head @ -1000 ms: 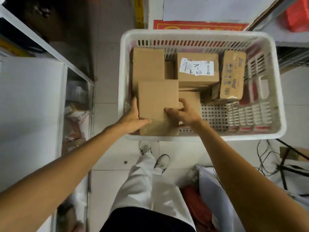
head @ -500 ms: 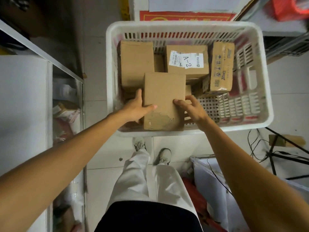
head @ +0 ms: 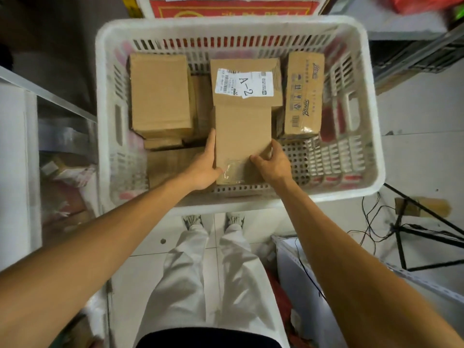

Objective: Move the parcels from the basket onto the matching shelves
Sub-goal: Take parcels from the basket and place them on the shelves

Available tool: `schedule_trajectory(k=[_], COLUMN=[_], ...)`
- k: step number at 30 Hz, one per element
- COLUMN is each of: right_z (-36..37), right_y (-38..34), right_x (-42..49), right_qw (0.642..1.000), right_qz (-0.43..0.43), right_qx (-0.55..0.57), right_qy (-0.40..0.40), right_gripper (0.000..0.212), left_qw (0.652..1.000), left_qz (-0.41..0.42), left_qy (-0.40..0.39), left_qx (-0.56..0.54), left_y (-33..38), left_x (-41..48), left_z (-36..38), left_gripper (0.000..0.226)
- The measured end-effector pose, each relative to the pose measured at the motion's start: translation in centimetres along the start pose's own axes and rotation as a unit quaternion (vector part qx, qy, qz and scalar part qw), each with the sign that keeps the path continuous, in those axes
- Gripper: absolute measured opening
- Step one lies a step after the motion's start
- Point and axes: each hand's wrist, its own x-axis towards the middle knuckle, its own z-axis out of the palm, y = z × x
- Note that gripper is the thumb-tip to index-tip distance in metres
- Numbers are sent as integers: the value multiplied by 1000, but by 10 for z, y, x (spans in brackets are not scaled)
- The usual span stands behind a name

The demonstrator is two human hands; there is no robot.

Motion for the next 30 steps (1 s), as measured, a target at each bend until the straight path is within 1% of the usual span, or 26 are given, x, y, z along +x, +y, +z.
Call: schedule_trajectory(k=[2,4,6,8,9,11,13,15,16,17,21,24,27,30], right_z=[3,8,10,7,5,-1,-8,-13,-16,-19,-26,-26,-14,12], right_y=[8,17,24,28,28,23,11,-3,-12,-21,-69,-110,-156,-210], right_x=[12,23,29,29,27,22,14,4,-1,-7,-38,-75,-122,-173], right_qw=[999,998,998,998,996,992,987,980,973,966,953,939,912,883], right_qz=[-8,-19,-27,-31,-35,-44,-58,-98,-123,-145,-207,-260,-328,-402], right_qx=[-34,-61,-55,-57,-71,-107,-127,-155,-179,-196,-189,-185,-179,-174], right_qy=[-1,-6,-12,-25,-32,-53,-77,-83,-81,-82,-119,-129,-170,-165], right_gripper=[76,81,86,89,89,88,79,73,73,74,77,79,78,72], left_qw=[1000,1000,1000,999,999,999,999,996,991,989,986,971,960,946], left_qz=[9,10,18,13,3,-31,-49,-17,7,23,49,64,81,83], left_qy=[1,-1,8,1,-1,10,21,24,27,35,102,158,209,274], left_qx=[-20,-27,-19,-32,-36,-31,8,90,128,143,120,166,168,149], left_y=[-4,-10,-14,-16,-15,-9,2,14,21,27,50,55,51,40], left_x=[11,21,26,26,22,12,2,-11,-18,-24,-62,-112,-181,-262], left_z=[12,22,24,20,19,19,17,9,1,-9,-57,-96,-136,-175], left_gripper=[98,99,102,103,101,90,78,74,73,73,71,69,66,64])
